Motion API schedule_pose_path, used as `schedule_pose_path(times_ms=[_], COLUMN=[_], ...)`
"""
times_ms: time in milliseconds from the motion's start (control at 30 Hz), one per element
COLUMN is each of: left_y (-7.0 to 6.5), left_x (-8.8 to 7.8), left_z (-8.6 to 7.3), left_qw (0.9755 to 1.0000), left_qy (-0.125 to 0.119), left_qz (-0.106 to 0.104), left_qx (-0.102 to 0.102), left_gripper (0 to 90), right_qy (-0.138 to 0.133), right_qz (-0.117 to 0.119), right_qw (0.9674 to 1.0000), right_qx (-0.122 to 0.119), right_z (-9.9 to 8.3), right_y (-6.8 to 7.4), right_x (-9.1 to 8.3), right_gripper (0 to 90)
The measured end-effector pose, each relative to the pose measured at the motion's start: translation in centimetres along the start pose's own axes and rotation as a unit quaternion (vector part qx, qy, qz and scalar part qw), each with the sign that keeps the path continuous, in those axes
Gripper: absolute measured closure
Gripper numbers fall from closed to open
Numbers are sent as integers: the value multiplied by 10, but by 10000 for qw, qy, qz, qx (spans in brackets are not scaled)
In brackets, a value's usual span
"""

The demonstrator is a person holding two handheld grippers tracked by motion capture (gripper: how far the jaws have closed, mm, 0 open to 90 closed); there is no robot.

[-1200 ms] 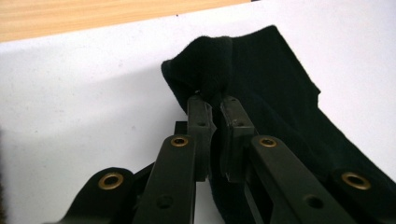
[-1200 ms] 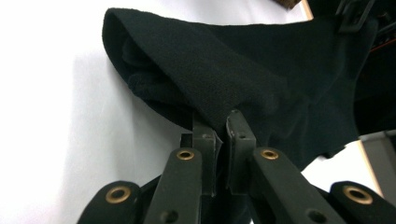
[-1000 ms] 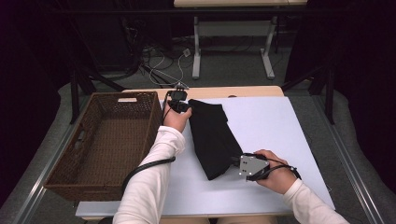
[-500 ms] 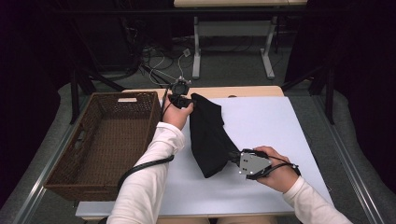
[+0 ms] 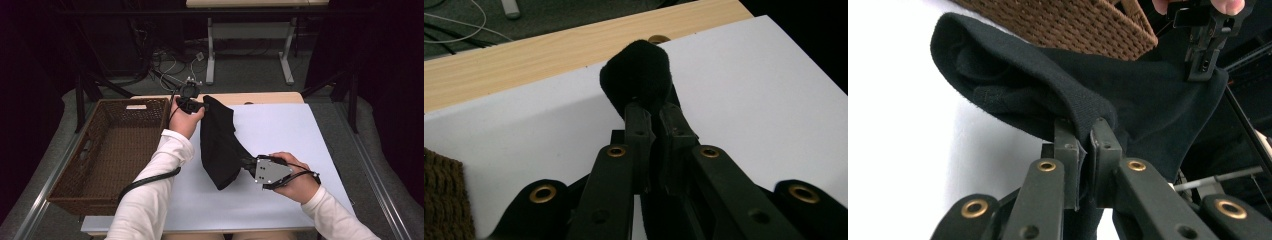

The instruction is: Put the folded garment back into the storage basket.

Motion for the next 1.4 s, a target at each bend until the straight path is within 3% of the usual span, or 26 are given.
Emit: schedule_pose_path(times_ms=[367, 833, 1400], left_y=[-3, 15, 32], left_x=[-23, -45, -57], left_z=[1, 4, 6], left_qw=[10000, 9999, 9996], left_qy=[-64, -70, -53], left_qz=[-55, 82, 160], left_qx=[22, -51, -228], left_gripper=[845, 845, 844], right_qy=[-166, -403, -474], right_qz=[63, 106, -133], right_qw=[9998, 9987, 9923], right_qx=[-104, -287, -1133], right_z=[20, 42, 60], right_y=[-3, -6, -7], right_x=[3, 8, 16], right_gripper=[854, 854, 854])
Point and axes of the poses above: each handheld gripper's, and its own axes: x roughly forward along the jaws, z roughly out of its top, y roughly to its left, the point moved 8 cm from there along x, roughly forward along the jaws, and after that the axes turned 3 degrees about -x, right-handed, at the moved point
